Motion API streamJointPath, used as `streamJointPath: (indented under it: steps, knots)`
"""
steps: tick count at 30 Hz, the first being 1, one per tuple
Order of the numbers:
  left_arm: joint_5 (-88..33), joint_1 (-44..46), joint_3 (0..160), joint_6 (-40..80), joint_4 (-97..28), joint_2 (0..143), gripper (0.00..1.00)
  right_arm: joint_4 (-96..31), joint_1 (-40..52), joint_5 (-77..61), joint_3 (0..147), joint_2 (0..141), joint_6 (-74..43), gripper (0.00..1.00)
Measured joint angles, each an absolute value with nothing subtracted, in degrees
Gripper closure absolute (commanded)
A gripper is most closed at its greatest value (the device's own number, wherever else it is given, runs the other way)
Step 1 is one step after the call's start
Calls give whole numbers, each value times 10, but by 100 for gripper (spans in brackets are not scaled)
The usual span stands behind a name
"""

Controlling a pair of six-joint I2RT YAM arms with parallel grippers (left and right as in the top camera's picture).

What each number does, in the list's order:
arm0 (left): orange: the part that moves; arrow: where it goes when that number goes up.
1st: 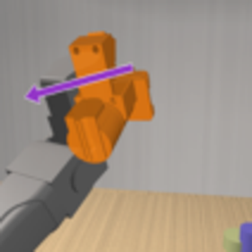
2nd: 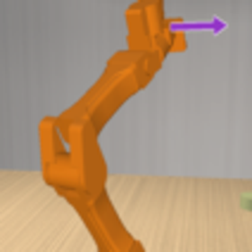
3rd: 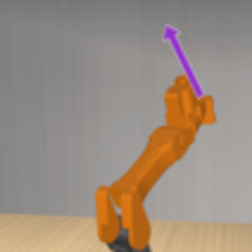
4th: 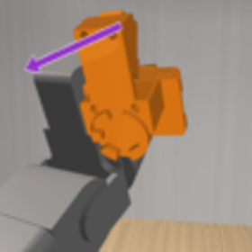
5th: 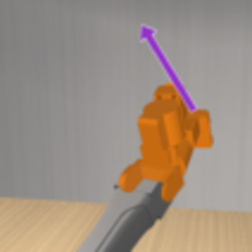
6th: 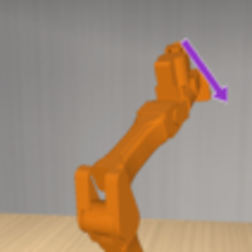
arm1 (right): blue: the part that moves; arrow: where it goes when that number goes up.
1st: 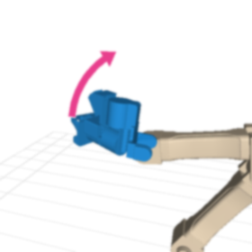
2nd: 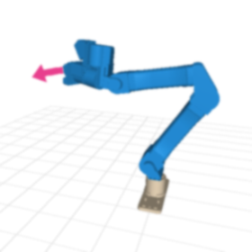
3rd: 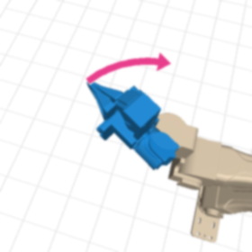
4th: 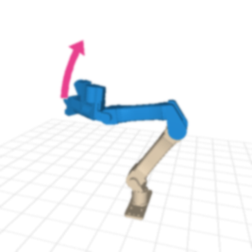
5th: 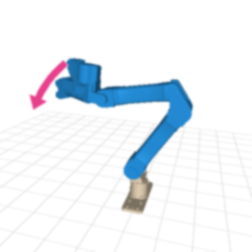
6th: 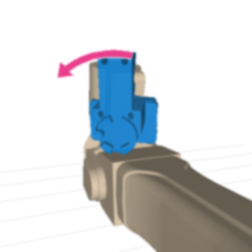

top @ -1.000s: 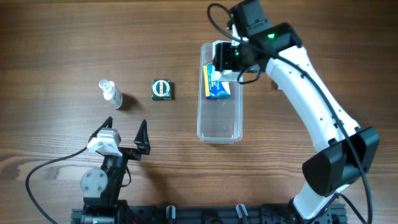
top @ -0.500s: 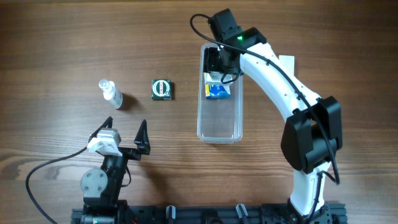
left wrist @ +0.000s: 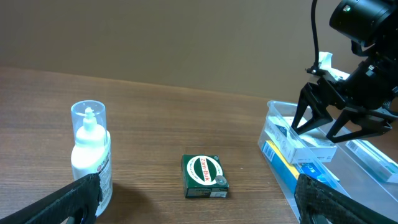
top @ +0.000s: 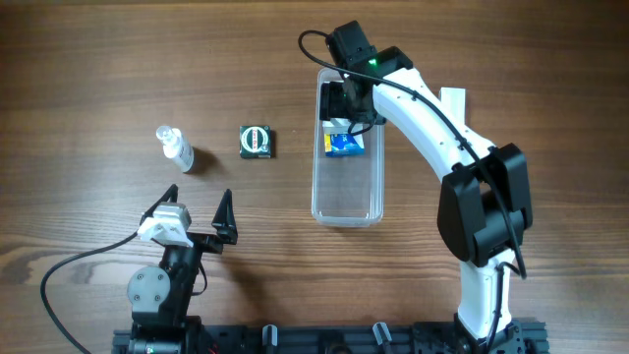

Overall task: Pack container
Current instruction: 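Place white Hansaplast box into container beside blue box, release, then grasp the white-green tube box with the right gripper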

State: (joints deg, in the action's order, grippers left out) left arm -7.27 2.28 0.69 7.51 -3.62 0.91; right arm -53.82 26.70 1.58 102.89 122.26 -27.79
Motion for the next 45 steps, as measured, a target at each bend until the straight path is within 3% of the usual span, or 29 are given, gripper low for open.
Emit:
streamJointPath:
  steps: [6, 11, 24, 32, 45]
  knots:
    - [-73, 23, 7, 75, -36, 9, 0, -566, 229, 32, 1029, 1076, -233, 5]
    - [-73, 23, 7, 75, -36, 9, 0, -621, 67, 46, 1040, 978, -168, 0]
    - [-73, 23, 7, 75, -36, 9, 0, -637, 29, 2, 1018, 1009, -31, 0]
    - [-73, 23, 7, 75, -36, 9, 0, -623, 13, 24, 1016, 1182, -22, 1]
    - [-73, 23, 7, 75, -36, 9, 0, -591, -24, 26, 1016, 1265, -32, 1]
